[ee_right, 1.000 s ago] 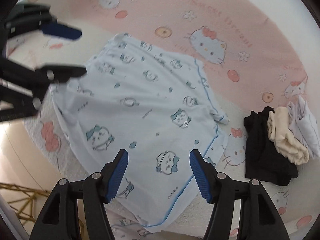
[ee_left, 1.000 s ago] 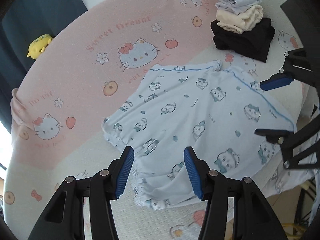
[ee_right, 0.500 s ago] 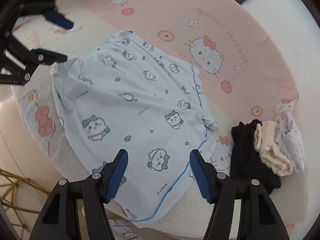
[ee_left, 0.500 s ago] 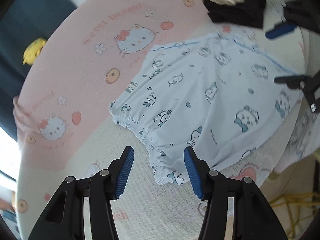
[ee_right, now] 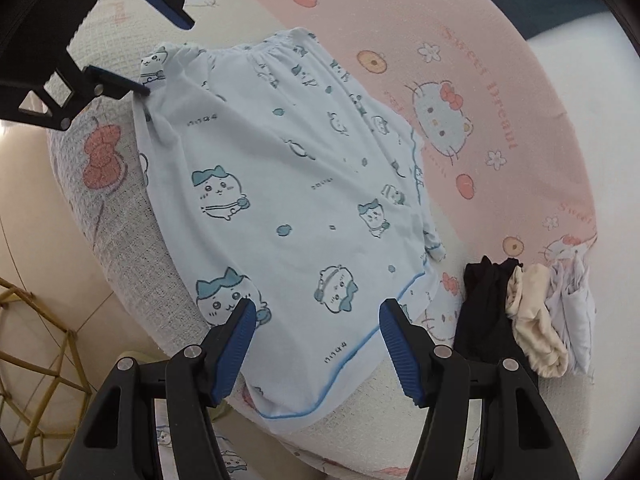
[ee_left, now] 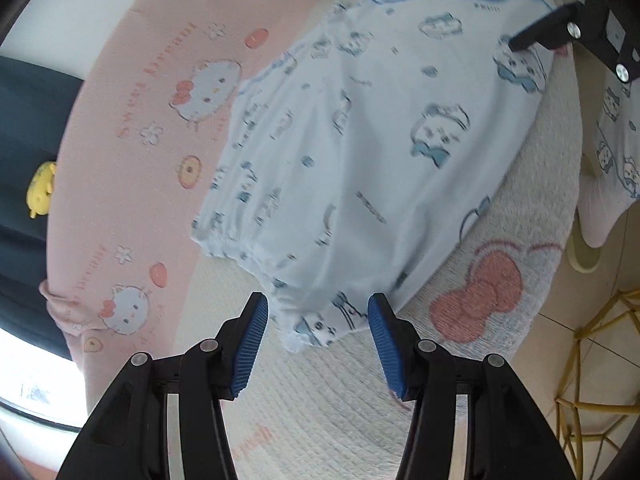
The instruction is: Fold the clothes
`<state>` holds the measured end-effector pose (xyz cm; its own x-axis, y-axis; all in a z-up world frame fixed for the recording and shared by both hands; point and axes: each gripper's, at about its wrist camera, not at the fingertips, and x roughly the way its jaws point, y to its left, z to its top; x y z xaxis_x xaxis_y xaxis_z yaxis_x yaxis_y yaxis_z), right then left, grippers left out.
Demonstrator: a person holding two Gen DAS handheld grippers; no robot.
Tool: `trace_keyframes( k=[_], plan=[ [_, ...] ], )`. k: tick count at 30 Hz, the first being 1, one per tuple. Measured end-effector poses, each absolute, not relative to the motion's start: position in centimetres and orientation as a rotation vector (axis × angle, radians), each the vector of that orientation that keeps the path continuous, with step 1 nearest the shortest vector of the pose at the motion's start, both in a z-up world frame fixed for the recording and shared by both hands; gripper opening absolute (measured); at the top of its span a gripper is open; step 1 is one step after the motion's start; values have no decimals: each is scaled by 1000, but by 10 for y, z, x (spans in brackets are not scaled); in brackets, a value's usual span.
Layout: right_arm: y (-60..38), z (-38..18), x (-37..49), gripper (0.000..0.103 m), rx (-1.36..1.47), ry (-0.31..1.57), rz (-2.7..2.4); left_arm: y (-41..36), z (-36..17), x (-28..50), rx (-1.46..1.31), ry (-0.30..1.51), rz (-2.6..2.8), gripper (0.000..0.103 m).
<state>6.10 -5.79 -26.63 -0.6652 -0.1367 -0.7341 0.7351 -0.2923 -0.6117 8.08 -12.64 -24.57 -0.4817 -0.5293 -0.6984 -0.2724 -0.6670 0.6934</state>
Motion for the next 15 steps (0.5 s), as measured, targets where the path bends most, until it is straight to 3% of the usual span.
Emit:
trace_keyframes(
  k=[7,15],
  plan=[
    [-62,-286,69,63,776,1521,-1924,-119,-250,90,1434,-1353,-2232,50],
    [-55,-283,61,68,827,1496,-1943,-132,-251,102,1444,-1394,-2151,50]
  ],
)
